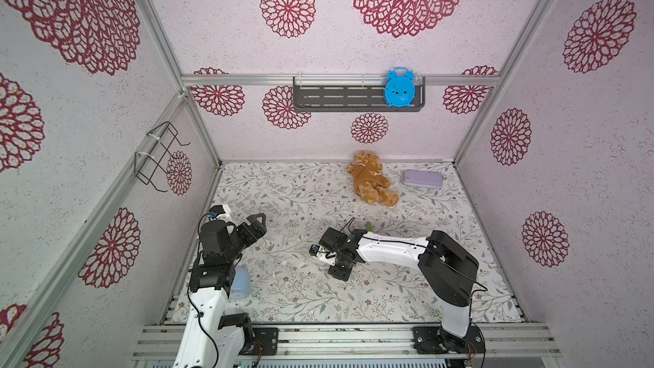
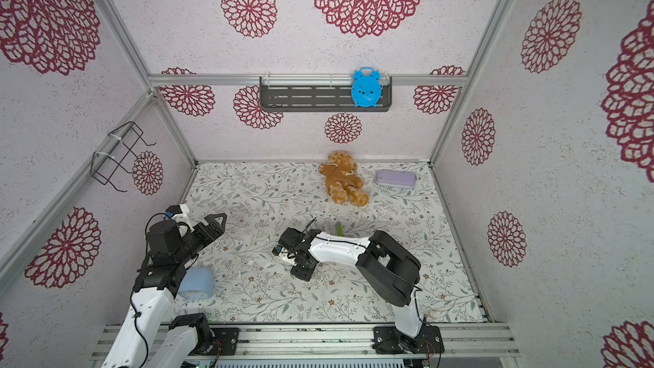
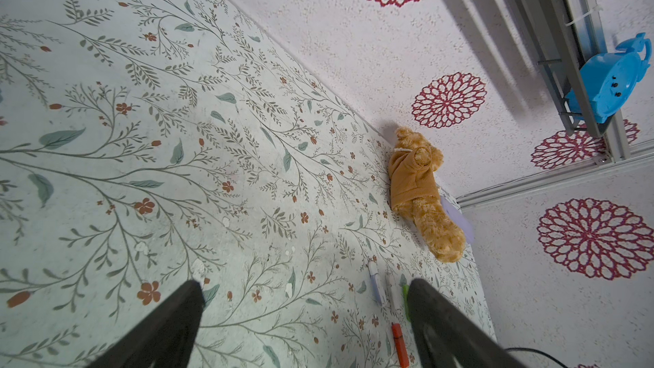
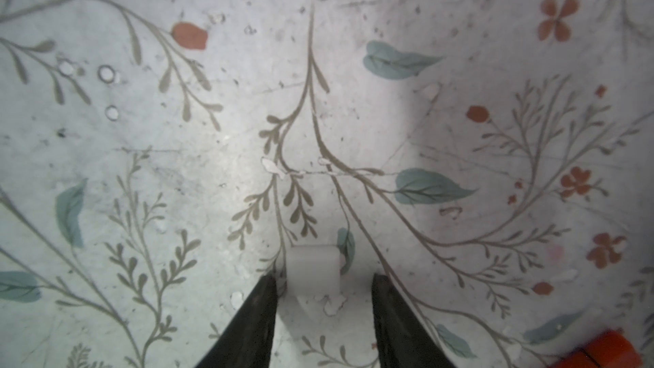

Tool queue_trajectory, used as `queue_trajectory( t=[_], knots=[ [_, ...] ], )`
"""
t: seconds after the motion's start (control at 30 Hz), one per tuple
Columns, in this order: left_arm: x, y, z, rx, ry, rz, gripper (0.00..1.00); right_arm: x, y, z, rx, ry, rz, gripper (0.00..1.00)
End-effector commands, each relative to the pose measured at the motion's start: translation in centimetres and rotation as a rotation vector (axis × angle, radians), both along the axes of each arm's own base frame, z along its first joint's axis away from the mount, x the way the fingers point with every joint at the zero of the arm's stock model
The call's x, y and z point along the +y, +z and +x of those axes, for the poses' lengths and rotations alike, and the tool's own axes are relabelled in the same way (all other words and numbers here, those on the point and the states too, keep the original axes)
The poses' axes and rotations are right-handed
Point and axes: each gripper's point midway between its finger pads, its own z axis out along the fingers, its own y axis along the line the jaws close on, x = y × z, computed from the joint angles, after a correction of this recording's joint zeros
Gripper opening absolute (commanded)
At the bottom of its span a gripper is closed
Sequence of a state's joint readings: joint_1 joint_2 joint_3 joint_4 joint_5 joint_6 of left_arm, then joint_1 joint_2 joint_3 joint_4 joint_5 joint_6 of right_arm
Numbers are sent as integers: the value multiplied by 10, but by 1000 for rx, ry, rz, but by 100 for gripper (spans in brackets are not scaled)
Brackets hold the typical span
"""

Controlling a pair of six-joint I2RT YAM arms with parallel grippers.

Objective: Close the usb drive cover
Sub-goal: Pick up the cover from the center of the board.

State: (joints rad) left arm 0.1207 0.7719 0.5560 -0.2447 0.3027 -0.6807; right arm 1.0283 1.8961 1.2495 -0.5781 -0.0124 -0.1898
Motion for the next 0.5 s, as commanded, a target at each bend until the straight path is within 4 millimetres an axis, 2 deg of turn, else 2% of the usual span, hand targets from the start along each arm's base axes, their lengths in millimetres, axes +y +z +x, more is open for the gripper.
queue_trajectory(
  t=[0.0, 0.3, 0.47],
  knots=[
    [0, -3, 1, -6, -7, 8, 94, -6, -15, -10, 45, 1, -31, 46],
    [-1, -4, 1, -4, -15, 7, 94, -10, -20, -12, 53, -5, -50, 35],
    [-4, -5, 2, -1, -32, -5, 94, -12, -13, -7, 22, -13, -43, 30]
  ],
)
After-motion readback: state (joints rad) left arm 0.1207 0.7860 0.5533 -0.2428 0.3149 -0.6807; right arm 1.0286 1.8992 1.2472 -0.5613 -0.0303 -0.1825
